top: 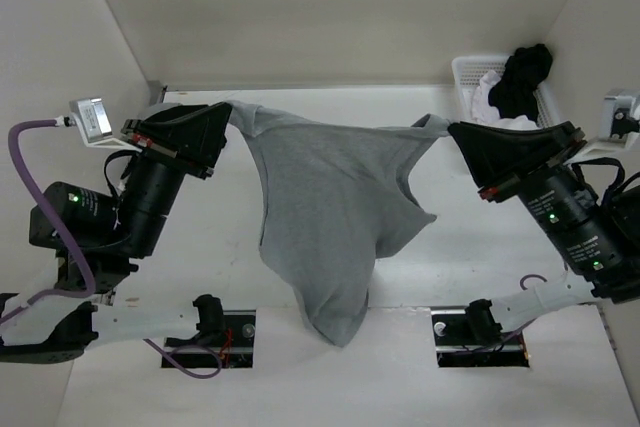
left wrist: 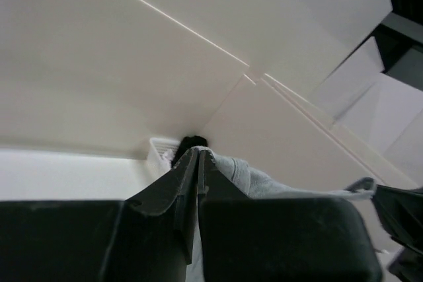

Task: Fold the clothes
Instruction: Flatten the tank top out

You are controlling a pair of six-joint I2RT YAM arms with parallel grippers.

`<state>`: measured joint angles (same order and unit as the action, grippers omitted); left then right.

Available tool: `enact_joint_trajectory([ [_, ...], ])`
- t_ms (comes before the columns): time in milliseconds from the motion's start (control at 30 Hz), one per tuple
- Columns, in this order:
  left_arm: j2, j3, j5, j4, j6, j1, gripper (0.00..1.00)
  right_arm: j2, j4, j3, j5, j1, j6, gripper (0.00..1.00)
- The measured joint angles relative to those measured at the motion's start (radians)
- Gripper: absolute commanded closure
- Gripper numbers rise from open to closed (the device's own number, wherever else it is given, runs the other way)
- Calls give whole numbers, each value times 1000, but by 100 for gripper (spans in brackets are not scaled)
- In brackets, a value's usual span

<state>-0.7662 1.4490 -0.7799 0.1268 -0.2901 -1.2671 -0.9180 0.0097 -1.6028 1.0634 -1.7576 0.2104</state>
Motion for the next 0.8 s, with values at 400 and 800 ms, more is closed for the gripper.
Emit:
enact_joint_trajectory([
  [400,-240,-218,-60,-380,204,358,100,-99,296,249,-90,533,191,100],
  [800,-240,74,-3,-374,340,169,100,-145,89,-72,-293,500,118,100],
])
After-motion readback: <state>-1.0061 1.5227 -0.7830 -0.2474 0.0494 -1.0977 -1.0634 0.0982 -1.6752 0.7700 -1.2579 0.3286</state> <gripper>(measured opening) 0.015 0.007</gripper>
